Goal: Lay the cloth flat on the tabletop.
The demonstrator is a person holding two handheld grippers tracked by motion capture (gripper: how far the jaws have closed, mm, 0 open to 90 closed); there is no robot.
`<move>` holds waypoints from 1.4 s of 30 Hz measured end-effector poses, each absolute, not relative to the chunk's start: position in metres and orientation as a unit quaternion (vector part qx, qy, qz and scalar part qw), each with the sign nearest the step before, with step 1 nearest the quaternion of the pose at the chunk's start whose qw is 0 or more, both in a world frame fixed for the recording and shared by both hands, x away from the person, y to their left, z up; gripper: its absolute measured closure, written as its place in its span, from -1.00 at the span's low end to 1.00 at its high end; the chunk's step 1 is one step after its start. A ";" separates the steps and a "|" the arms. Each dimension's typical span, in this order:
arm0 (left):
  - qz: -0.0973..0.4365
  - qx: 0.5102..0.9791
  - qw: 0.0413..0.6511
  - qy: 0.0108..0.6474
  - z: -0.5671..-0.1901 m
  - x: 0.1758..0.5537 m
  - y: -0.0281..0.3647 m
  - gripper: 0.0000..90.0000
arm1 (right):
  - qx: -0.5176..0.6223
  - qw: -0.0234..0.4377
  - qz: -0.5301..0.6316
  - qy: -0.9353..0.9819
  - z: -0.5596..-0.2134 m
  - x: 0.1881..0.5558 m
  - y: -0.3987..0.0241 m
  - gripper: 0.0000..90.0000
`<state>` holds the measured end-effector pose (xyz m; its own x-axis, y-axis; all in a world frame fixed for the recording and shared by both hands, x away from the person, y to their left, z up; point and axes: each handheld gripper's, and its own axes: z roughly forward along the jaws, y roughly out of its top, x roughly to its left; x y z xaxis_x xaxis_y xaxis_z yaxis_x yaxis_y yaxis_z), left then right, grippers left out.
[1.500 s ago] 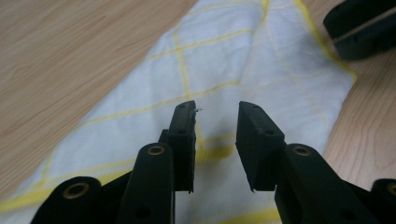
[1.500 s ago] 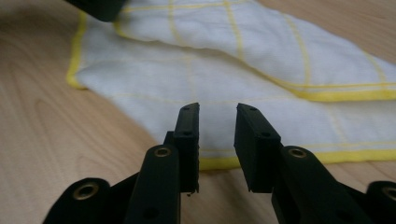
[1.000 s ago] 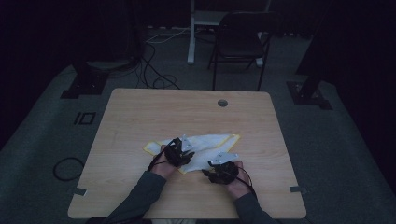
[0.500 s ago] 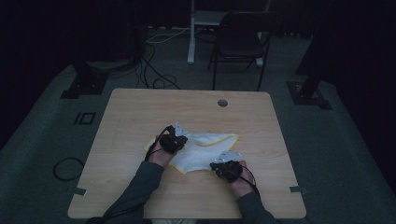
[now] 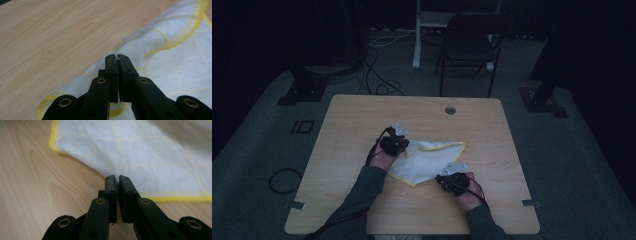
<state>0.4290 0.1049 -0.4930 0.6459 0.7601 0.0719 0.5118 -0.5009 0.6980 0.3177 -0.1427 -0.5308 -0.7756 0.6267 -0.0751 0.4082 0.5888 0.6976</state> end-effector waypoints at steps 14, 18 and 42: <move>0.148 0.830 0.313 0.439 -0.508 0.446 0.143 0.93 | 0.350 0.178 0.347 0.852 -0.517 0.329 -0.198 0.93; 0.154 0.817 0.306 0.463 -0.513 0.446 0.154 0.87 | 0.357 0.188 0.336 0.851 -0.518 0.330 -0.202 0.93; 0.205 0.872 0.276 0.347 -0.519 0.407 0.110 0.13 | 0.365 0.190 0.336 0.848 -0.519 0.330 -0.203 0.92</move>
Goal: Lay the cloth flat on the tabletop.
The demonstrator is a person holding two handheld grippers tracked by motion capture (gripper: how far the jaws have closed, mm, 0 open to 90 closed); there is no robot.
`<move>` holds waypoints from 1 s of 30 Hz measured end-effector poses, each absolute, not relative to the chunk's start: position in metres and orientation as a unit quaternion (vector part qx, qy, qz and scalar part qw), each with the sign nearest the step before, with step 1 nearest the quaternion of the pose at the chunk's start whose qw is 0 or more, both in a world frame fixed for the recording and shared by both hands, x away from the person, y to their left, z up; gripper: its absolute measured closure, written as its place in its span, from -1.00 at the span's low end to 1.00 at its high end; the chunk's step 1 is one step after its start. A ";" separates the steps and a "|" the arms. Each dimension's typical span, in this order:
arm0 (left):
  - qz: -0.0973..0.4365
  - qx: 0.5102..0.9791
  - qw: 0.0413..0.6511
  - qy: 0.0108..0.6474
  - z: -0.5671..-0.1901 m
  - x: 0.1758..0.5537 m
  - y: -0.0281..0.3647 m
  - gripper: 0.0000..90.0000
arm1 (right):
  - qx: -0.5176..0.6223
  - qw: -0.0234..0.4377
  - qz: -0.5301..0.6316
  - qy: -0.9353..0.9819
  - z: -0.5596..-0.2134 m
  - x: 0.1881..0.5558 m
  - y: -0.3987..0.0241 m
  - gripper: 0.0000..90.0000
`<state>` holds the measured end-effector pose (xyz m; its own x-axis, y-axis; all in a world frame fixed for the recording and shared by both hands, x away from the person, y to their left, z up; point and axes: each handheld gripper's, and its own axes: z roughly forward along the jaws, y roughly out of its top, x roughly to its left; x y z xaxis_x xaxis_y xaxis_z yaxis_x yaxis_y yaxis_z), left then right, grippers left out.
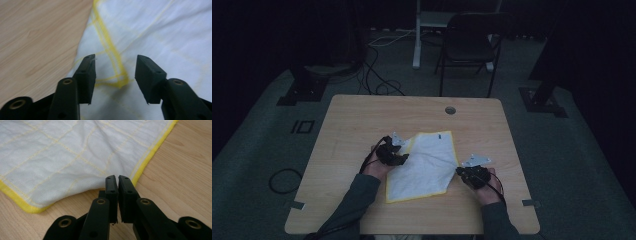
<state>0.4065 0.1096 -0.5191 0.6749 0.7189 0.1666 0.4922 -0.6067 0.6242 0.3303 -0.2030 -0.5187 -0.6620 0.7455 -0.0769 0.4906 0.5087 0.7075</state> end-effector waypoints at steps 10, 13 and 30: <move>0.243 0.806 0.295 0.452 -0.500 0.430 0.147 0.71 | 0.364 0.189 0.338 0.847 -0.519 0.330 -0.203 0.92; 0.251 0.783 0.297 0.486 -0.496 0.433 0.164 0.62 | 0.365 0.188 0.339 0.846 -0.518 0.330 -0.204 0.92; 0.210 0.834 0.320 0.399 -0.507 0.397 0.126 0.47 | 0.343 0.193 0.365 0.844 -0.505 0.341 -0.185 0.92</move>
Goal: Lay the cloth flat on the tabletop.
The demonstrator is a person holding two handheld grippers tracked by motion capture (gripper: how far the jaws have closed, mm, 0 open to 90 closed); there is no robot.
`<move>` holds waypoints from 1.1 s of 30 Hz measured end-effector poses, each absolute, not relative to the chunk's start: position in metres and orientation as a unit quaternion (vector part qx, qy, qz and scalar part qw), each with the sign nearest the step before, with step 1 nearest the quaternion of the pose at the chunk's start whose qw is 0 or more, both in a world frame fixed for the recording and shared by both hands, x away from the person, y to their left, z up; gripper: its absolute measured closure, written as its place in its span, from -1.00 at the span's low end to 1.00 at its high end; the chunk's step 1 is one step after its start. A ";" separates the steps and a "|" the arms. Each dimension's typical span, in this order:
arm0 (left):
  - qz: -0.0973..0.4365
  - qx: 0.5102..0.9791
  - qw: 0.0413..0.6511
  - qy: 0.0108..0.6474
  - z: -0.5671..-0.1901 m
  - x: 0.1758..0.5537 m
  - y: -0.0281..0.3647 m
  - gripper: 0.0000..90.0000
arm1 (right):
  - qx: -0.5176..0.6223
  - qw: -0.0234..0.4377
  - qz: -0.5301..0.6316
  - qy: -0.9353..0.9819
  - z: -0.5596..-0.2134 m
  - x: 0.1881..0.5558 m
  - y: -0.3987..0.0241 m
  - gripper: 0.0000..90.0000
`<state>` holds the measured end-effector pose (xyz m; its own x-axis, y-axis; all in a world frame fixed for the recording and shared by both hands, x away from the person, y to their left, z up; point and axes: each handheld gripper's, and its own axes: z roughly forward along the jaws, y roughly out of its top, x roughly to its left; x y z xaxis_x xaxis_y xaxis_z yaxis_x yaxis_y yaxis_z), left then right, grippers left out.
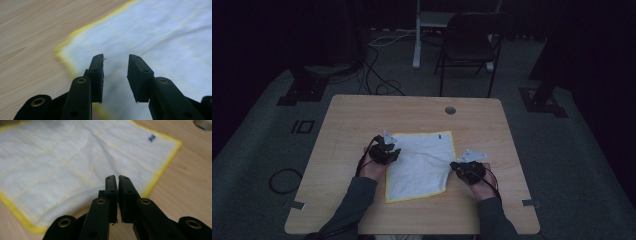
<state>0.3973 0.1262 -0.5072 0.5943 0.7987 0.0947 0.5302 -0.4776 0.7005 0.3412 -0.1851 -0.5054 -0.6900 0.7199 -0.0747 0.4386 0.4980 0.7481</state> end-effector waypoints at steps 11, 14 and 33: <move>0.189 0.857 0.356 0.321 -0.493 0.369 0.087 0.48 | 0.326 0.182 0.370 0.851 -0.504 0.370 -0.152 0.95; 0.181 0.864 0.368 0.292 -0.490 0.361 0.076 0.50 | 0.327 0.176 0.371 0.851 -0.505 0.377 -0.145 0.96; 0.168 0.873 0.357 0.288 -0.506 0.353 0.071 0.51 | 0.362 0.191 0.387 0.827 -0.494 0.372 -0.162 0.51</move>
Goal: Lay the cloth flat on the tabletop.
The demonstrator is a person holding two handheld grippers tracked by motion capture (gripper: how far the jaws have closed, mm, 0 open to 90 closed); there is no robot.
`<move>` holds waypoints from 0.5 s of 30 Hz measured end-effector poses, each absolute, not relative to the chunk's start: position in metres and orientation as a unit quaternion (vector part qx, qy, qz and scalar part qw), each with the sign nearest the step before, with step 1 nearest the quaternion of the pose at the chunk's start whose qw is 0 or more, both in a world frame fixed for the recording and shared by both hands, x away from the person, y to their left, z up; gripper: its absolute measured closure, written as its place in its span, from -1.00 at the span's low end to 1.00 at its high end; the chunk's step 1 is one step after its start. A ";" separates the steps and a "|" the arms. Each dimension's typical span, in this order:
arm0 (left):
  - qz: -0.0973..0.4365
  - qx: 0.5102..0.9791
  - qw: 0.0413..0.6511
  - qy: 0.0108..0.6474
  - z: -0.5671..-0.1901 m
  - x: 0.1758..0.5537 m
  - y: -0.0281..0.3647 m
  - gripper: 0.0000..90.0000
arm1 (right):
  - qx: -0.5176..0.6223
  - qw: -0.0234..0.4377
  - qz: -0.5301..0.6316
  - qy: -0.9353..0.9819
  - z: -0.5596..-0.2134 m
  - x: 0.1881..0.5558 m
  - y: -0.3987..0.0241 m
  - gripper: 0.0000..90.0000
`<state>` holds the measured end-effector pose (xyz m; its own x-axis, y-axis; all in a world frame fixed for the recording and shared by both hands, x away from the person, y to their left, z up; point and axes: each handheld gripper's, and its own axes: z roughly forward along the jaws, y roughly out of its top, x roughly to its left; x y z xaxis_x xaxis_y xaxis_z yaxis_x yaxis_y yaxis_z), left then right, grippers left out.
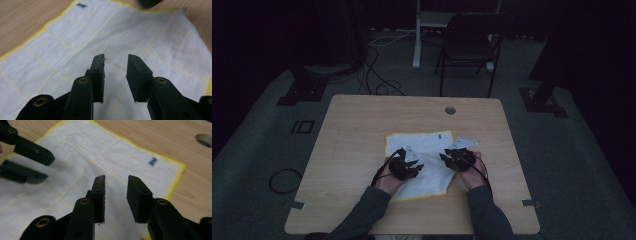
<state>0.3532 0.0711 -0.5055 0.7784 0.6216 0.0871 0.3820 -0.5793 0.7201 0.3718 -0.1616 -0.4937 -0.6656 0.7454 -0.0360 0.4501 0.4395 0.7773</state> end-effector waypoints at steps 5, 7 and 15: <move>0.168 0.869 0.353 0.303 -0.510 0.354 0.083 0.50 | 0.362 0.199 0.391 0.822 -0.489 0.347 -0.182 0.55; 0.168 0.868 0.351 0.309 -0.512 0.354 0.087 0.50 | 0.362 0.202 0.385 0.825 -0.492 0.337 -0.190 0.58; 0.169 0.863 0.343 0.331 -0.520 0.353 0.104 0.49 | 0.376 0.181 0.351 0.838 -0.521 0.313 -0.212 0.77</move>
<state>0.3532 0.1039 -0.5203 0.7235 0.6874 0.0637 0.4561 -0.5452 0.7033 0.3125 -0.2117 -0.5206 -0.6517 0.7575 -0.0396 0.5031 0.4707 0.7247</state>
